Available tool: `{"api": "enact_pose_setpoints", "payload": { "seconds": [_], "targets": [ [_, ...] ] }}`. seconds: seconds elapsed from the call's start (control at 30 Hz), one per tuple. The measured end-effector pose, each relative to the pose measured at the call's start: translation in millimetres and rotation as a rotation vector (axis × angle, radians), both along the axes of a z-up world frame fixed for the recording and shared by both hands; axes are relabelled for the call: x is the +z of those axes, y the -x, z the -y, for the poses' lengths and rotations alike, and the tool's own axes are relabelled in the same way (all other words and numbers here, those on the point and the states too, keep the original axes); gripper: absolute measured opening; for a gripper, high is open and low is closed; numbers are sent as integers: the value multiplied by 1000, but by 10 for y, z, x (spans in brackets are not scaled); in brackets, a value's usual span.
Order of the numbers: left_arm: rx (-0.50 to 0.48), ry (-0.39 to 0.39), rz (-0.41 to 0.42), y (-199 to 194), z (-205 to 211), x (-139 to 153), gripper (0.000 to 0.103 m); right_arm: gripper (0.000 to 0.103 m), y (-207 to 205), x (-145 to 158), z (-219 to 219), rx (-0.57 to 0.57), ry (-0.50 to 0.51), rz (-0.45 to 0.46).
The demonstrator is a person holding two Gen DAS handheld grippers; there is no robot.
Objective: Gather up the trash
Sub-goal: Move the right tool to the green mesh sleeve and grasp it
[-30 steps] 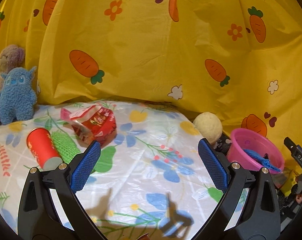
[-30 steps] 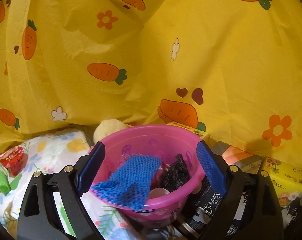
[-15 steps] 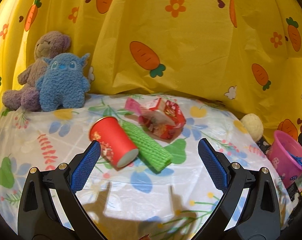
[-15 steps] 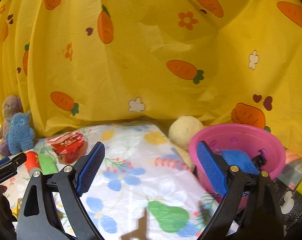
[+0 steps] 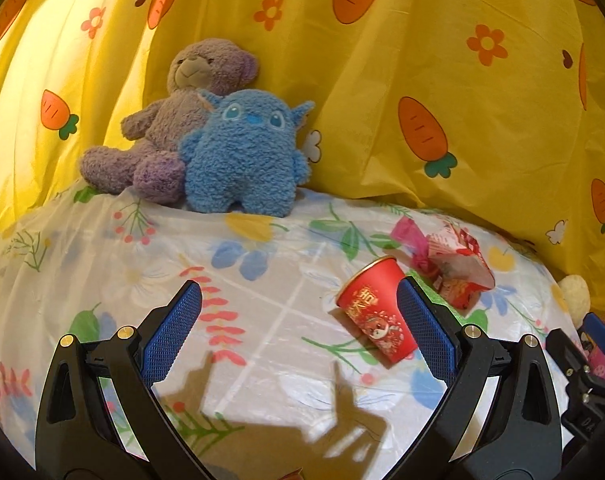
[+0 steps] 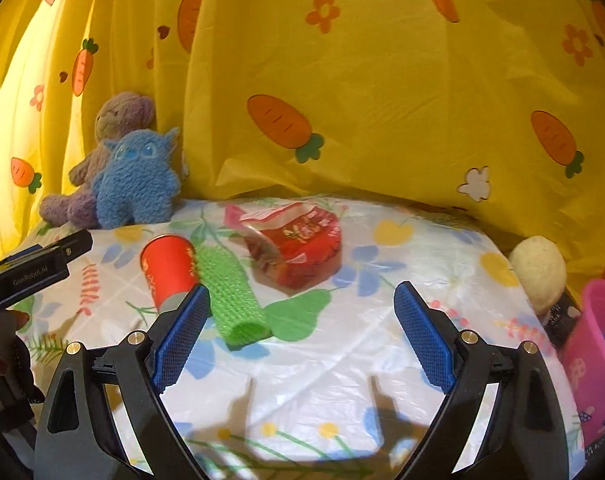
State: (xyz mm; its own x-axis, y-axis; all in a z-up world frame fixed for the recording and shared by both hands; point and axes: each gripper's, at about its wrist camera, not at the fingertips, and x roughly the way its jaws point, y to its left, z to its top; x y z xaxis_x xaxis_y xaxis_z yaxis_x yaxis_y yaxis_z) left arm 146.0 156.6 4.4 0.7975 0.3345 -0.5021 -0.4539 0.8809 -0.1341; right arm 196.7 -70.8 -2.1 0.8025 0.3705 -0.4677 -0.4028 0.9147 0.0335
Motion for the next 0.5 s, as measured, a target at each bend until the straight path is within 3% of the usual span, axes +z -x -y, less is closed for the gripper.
{"api": "enact_pose_setpoints", "payload": {
  "seconds": [0.13,0.5],
  "targets": [
    [9,10,-2,-3,-93,-18,96,89,-149,-134,-245,34,37,-42],
    [-25,22,-27,-121,-100,-122,96,74,-444,-410,-580,81,144,-160]
  ]
}}
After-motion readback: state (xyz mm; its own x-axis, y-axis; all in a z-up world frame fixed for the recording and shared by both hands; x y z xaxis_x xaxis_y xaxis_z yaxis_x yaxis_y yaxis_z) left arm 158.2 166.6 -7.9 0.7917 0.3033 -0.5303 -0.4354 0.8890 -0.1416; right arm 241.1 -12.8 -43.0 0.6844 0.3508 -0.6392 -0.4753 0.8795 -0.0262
